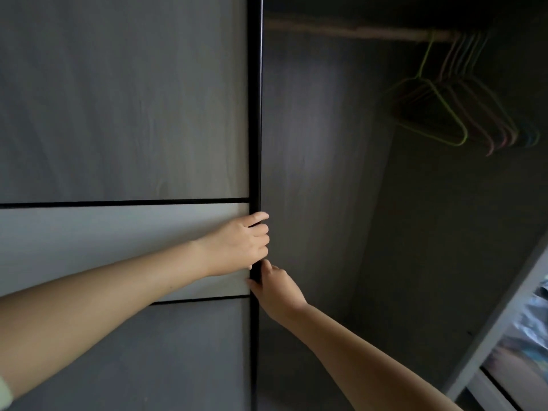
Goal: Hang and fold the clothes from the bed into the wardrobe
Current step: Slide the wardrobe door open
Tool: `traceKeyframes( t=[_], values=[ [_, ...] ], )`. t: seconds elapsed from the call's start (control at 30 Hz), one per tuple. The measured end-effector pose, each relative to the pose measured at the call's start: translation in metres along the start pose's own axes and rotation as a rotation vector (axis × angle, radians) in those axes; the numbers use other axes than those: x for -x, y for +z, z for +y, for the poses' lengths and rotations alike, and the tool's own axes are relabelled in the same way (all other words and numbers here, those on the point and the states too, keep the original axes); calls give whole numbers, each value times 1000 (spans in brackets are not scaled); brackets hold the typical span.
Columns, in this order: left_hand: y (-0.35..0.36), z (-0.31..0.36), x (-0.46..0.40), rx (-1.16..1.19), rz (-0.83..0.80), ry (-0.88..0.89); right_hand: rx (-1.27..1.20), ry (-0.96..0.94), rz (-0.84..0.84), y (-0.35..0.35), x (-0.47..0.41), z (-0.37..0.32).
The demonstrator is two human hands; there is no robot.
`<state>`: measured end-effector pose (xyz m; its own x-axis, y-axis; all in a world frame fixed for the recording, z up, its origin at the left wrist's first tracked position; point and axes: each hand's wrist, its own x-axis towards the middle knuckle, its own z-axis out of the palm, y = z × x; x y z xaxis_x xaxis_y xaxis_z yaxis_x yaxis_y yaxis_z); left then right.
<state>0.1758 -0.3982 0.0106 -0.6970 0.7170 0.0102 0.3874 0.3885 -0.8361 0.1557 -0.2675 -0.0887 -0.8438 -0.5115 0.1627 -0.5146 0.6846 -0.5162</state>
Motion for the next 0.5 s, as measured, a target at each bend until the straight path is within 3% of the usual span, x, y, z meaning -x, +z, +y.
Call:
traceKeyframes(
  t=[0.5],
  values=[
    [20, 0, 64, -15, -106, -57, 156, -18, -62, 36, -6, -57]
  ],
)
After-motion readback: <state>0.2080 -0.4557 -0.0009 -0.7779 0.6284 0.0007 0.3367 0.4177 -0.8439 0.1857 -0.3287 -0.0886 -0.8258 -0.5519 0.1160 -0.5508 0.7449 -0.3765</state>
